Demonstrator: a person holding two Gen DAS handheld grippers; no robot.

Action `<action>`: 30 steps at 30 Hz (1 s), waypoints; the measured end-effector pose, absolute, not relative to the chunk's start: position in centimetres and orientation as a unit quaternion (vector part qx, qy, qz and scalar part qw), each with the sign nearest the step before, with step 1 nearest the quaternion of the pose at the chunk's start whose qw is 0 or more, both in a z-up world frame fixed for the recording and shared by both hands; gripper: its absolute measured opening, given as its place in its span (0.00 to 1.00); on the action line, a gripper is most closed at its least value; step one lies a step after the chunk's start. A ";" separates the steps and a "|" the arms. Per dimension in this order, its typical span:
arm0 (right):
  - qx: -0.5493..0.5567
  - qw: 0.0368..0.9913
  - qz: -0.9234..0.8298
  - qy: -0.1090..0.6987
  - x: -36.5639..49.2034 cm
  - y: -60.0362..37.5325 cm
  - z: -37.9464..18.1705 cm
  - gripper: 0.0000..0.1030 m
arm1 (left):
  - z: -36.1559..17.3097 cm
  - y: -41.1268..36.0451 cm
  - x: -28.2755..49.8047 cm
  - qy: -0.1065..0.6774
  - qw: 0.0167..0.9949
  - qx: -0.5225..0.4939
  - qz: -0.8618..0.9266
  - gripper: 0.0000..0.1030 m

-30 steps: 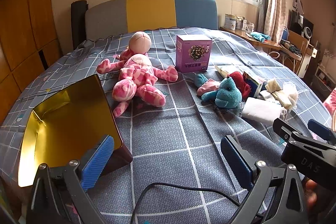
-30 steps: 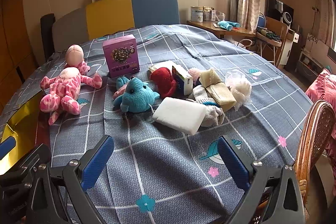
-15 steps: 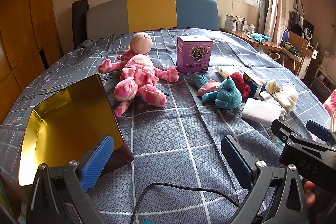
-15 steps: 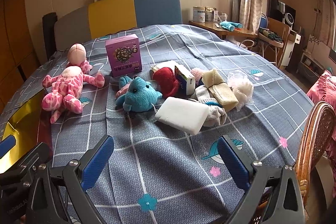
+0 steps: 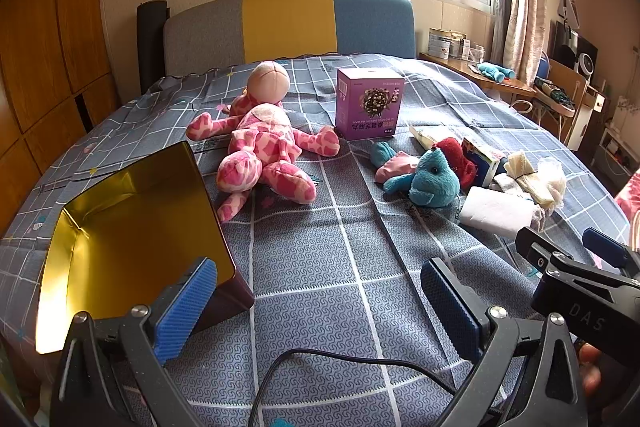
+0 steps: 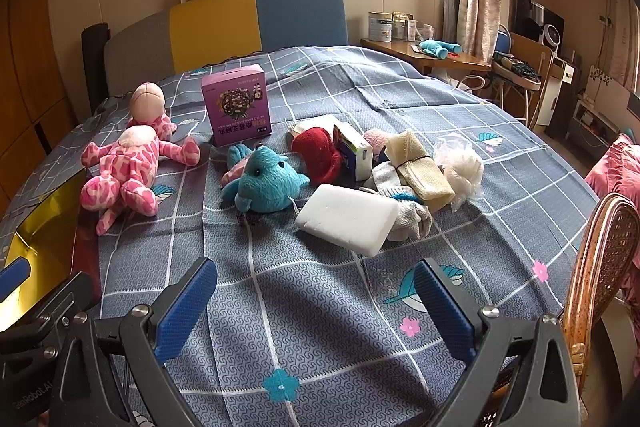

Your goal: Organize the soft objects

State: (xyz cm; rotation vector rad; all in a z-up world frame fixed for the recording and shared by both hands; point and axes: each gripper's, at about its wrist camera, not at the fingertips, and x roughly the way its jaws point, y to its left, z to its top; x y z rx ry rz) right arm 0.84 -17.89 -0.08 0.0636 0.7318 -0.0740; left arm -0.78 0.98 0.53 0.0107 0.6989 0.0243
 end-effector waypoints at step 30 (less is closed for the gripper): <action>0.076 0.917 -0.043 0.388 6.9 -28.9 1.5 0.98 | 0.0 -4.1 12.4 0.447 0.881 -0.008 -0.151 0.89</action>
